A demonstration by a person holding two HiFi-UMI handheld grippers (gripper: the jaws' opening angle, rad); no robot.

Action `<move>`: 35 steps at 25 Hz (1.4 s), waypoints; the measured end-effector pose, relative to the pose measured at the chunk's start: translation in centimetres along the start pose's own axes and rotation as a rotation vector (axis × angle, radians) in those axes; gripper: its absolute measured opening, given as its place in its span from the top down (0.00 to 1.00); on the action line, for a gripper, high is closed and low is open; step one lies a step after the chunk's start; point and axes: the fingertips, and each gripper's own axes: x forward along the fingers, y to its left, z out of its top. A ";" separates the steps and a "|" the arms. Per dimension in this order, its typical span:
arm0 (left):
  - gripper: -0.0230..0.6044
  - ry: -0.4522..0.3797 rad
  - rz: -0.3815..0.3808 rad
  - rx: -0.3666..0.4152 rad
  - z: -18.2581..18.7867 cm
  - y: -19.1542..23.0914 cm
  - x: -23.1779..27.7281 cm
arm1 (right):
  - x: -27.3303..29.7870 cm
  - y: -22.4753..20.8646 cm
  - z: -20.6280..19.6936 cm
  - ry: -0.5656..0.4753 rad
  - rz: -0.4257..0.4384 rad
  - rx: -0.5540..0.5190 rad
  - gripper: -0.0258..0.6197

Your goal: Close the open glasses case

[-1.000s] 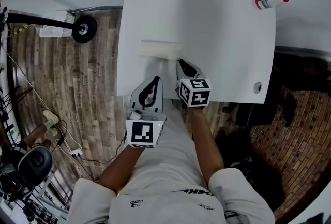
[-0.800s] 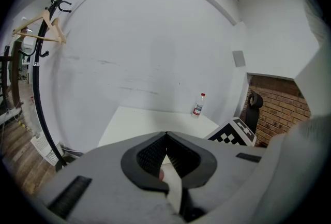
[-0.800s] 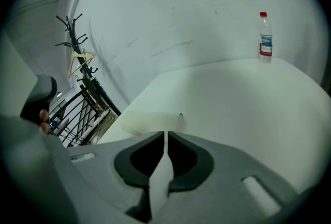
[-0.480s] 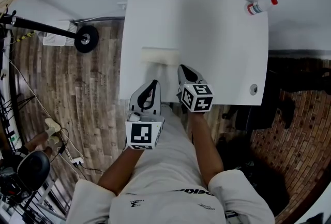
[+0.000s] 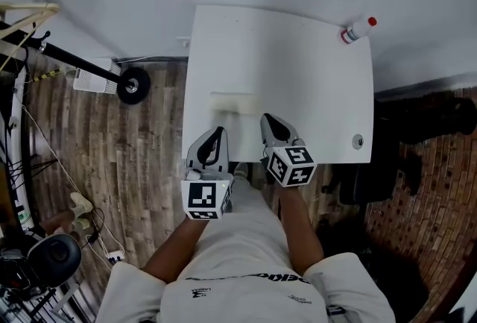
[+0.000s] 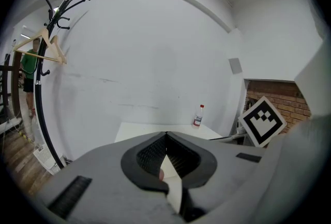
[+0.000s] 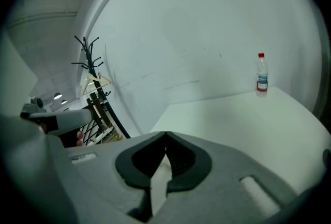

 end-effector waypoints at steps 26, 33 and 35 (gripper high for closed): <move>0.97 -0.135 -0.042 0.110 8.7 -1.3 -5.5 | -10.0 9.0 9.1 -0.308 0.020 -0.100 0.96; 0.97 -0.148 -0.050 0.116 9.4 -1.6 -5.6 | -10.5 9.3 10.1 -0.343 0.024 -0.120 0.96; 0.97 -0.154 -0.053 0.117 9.6 -1.8 -5.4 | -10.7 9.3 10.5 -0.354 0.026 -0.125 0.96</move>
